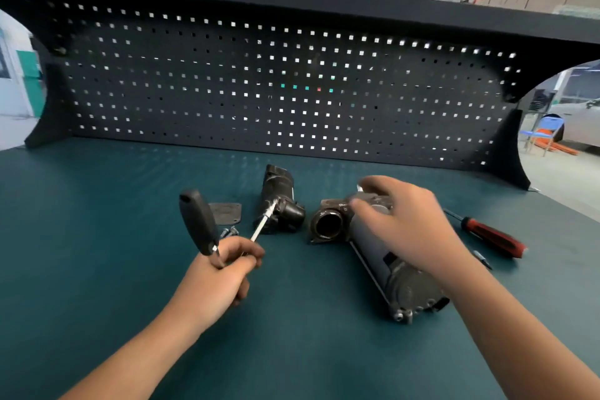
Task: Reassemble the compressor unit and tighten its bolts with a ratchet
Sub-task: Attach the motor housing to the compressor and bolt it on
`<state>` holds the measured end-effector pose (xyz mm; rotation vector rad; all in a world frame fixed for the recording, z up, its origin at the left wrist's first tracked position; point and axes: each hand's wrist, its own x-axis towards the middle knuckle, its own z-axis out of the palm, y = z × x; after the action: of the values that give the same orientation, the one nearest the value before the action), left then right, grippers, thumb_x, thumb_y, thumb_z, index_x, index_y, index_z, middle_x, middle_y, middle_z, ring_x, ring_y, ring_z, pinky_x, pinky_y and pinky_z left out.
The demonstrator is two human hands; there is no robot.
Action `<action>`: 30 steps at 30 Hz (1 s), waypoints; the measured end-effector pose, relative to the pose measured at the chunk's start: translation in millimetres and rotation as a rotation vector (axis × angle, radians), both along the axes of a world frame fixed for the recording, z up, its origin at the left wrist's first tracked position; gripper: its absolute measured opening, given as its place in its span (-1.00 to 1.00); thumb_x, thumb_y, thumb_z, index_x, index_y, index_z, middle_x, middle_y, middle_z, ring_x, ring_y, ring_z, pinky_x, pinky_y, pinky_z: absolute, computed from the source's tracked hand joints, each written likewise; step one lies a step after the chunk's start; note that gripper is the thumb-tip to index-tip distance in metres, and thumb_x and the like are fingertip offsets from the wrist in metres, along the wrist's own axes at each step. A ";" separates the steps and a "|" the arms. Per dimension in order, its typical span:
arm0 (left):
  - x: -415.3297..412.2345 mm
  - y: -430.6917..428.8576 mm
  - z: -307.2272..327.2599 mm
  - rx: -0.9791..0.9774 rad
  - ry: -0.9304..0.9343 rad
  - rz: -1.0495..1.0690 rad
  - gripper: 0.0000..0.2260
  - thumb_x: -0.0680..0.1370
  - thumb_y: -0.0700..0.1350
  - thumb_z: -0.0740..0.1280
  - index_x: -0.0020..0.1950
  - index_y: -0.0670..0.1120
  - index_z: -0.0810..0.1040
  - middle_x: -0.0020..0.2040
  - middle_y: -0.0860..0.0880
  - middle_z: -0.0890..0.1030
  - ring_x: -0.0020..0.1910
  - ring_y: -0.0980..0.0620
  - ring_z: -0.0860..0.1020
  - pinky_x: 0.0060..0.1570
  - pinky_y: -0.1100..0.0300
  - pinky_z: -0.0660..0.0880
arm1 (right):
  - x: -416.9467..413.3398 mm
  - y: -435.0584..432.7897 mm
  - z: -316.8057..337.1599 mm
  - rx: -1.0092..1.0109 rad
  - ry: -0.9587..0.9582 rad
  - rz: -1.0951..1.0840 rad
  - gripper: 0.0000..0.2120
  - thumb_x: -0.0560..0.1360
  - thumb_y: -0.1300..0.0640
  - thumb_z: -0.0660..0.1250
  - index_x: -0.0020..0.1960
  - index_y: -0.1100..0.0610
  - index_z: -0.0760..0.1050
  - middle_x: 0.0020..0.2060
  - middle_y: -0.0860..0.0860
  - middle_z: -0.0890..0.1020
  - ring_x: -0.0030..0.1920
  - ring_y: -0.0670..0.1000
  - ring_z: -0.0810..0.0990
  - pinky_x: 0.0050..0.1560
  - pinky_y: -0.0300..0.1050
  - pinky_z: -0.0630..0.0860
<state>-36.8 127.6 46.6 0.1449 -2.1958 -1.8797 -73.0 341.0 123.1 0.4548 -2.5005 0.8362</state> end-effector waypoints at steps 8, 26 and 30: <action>-23.0 -30.2 -3.1 0.068 0.119 0.291 -0.76 0.55 -0.30 0.20 -0.23 -0.04 0.52 -0.36 -0.09 0.49 -0.62 0.19 0.37 -0.54 0.31 0.35 | -106.0 -112.4 -31.7 0.699 -0.299 -0.060 -0.27 0.49 -0.31 0.13 0.47 0.13 0.10 0.24 0.14 0.51 0.39 0.23 0.29 0.37 0.36 -0.19; -49.0 -44.8 -19.7 0.236 0.002 0.388 -0.74 0.55 -0.33 0.15 -0.25 -0.08 0.49 -0.29 -0.04 0.49 -0.67 0.23 0.41 -0.64 0.42 0.32 | -113.0 -112.9 -31.2 0.184 -0.244 0.154 -0.48 0.41 -0.16 0.39 0.28 0.09 0.49 0.21 0.11 0.52 0.28 0.13 0.37 0.21 -0.03 0.39; -47.6 -61.4 -18.3 -0.132 -0.046 0.409 -0.82 0.52 -0.27 0.19 -0.22 -0.08 0.51 -0.23 -0.13 0.53 -0.26 -0.10 0.55 -0.24 0.13 0.47 | -90.2 -85.8 -5.6 -0.110 -0.345 0.257 -0.61 0.41 -0.06 0.43 0.16 0.09 0.57 0.03 -0.05 0.61 0.08 -0.03 0.53 0.07 -0.25 0.44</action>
<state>-84.4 66.2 28.4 0.5706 -2.1108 -1.5185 -163.2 255.2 117.5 0.6517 -2.7236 1.2372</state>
